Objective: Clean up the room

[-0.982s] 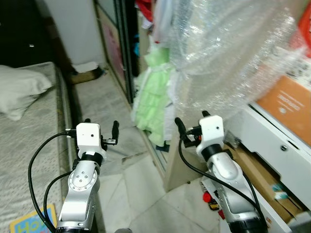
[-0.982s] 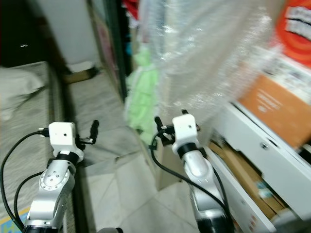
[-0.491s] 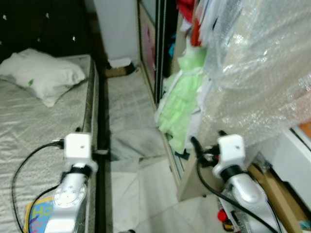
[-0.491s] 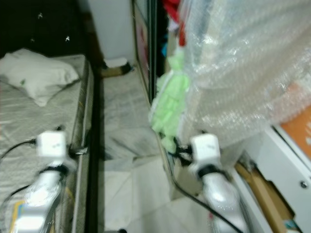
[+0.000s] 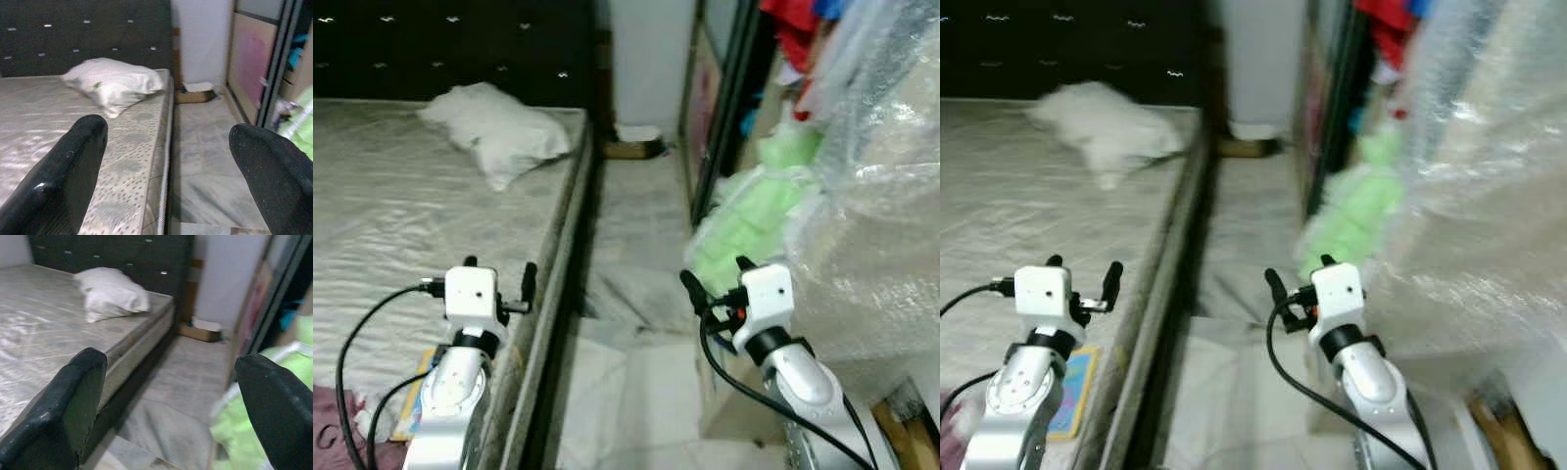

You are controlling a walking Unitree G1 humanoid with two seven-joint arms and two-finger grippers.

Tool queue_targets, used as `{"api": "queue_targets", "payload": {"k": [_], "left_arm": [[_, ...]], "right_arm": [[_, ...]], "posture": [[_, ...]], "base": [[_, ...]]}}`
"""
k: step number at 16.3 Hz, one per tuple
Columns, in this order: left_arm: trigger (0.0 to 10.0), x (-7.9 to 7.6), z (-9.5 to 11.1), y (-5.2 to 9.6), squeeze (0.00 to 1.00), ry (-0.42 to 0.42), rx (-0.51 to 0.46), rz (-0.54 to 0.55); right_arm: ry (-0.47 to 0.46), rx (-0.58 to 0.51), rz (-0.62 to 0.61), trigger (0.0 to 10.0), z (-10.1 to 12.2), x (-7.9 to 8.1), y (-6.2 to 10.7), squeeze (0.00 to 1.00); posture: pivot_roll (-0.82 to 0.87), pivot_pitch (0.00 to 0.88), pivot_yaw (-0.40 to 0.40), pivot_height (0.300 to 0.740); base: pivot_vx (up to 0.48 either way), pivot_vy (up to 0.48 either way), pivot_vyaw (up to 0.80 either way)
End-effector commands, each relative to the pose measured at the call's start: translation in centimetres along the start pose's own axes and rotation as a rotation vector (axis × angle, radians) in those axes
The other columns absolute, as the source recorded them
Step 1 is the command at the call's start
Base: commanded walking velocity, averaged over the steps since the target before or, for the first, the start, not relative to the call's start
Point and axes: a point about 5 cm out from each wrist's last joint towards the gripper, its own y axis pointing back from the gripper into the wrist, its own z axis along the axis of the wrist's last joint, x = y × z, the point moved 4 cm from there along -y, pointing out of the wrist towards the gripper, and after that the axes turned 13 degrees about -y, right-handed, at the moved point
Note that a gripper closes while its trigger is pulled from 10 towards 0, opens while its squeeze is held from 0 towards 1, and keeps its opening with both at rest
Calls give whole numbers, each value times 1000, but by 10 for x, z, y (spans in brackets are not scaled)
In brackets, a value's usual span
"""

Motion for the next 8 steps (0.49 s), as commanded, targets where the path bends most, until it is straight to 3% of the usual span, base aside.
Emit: {"api": "queue_targets", "payload": {"k": [1, 6, 8], "left_arm": [[10000, -4, 3, 0, 0, 1, -6, -14], [10000, -4, 3, -1, 0, 2, -4, -17], [10000, -4, 4, -4, 0, 1, -7, -9]], "right_arm": [[-1, 0, 6, 10000, 2, -1, -1, 0], [0, -2, 24, 10000, 3, 2, -6, 0], [-11, -25, 2, 10000, 5, 1, -16, 0]], "posture": [[6, 0, -13, 740], [7, 0, -15, 740], [8, 0, -11, 740]], "base": [[0, 0, 800], [0, 0, 800], [0, 0, 800]]}}
